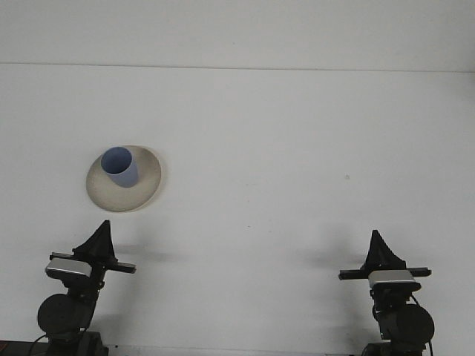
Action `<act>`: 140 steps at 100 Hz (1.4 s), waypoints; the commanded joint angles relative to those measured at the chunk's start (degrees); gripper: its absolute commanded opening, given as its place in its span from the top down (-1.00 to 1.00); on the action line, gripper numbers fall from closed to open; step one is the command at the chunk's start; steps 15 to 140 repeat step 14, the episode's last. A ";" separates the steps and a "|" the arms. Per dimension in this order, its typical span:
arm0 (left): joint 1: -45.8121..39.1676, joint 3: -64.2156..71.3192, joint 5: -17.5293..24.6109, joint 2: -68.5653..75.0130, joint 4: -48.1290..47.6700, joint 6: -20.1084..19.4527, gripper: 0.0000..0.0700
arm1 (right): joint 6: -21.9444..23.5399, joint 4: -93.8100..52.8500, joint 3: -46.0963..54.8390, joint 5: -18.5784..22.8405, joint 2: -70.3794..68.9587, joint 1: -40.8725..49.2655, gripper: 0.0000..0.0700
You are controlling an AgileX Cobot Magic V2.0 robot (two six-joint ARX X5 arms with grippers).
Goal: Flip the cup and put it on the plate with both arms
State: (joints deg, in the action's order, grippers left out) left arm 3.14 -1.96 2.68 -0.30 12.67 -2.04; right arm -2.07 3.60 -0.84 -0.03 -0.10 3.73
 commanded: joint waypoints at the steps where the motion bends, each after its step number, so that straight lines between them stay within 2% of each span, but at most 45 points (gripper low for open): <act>1: 0.09 1.16 -0.28 0.11 0.61 0.13 0.97 | 0.81 0.66 0.13 -0.02 0.04 0.04 1.00; 140: 0.09 1.16 -0.28 0.11 0.63 0.13 0.97 | 0.81 0.66 0.13 -0.04 0.04 0.04 1.00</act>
